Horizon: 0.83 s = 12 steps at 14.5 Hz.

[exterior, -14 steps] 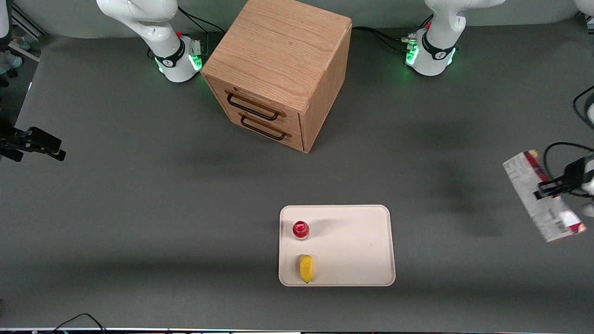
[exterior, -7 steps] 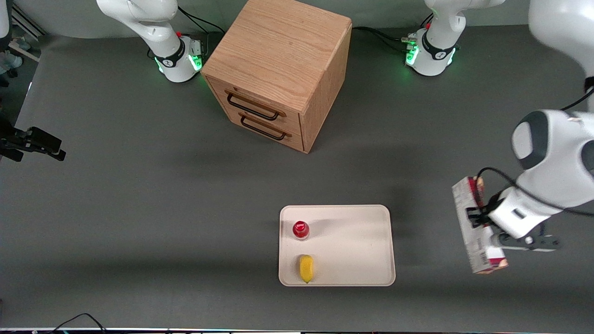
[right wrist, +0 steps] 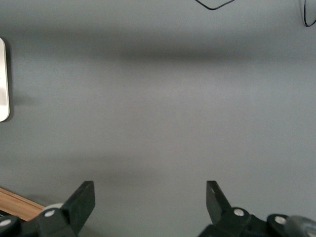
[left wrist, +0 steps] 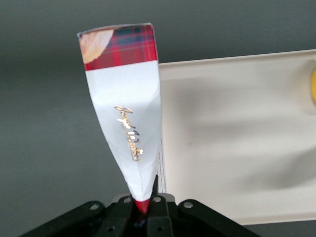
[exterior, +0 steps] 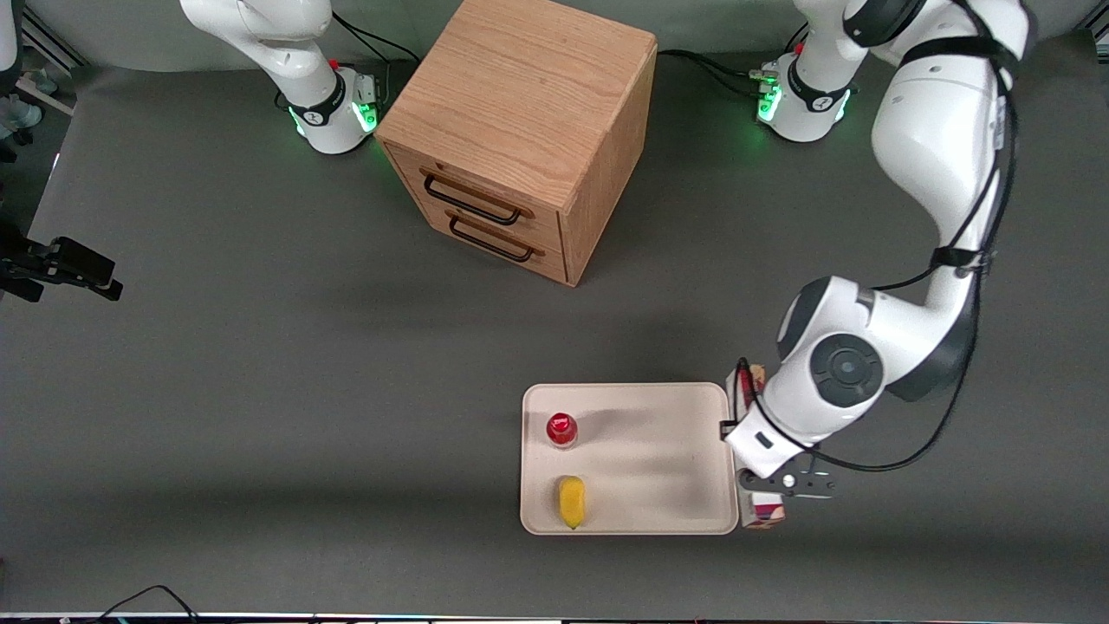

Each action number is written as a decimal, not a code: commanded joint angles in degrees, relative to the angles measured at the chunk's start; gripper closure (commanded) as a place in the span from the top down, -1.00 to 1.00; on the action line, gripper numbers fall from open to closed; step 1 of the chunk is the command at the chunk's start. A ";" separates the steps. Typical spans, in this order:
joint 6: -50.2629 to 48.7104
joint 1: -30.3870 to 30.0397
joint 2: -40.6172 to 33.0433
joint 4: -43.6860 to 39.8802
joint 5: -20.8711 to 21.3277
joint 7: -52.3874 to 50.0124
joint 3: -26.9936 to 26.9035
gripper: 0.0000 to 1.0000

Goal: Place red cookie box on tray
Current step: 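Carry the held cookie box toward the white tray with the left gripper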

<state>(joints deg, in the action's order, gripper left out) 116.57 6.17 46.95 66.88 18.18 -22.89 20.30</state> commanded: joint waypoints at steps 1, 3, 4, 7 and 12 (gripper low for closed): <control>-1.43 4.19 6.21 -8.25 2.47 -4.96 -1.22 -1.00; -1.70 4.64 7.72 -8.26 2.48 -5.59 -1.06 -1.00; -1.70 4.64 8.42 -8.09 2.30 -5.59 -0.97 -1.00; -1.35 4.29 10.27 -7.56 1.69 -5.50 -0.88 -1.00; 0.94 3.94 10.80 -7.56 1.25 -5.24 -0.88 -1.00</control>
<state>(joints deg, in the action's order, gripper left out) 117.60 9.63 57.07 61.42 19.30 -27.23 19.65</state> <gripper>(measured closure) 0.952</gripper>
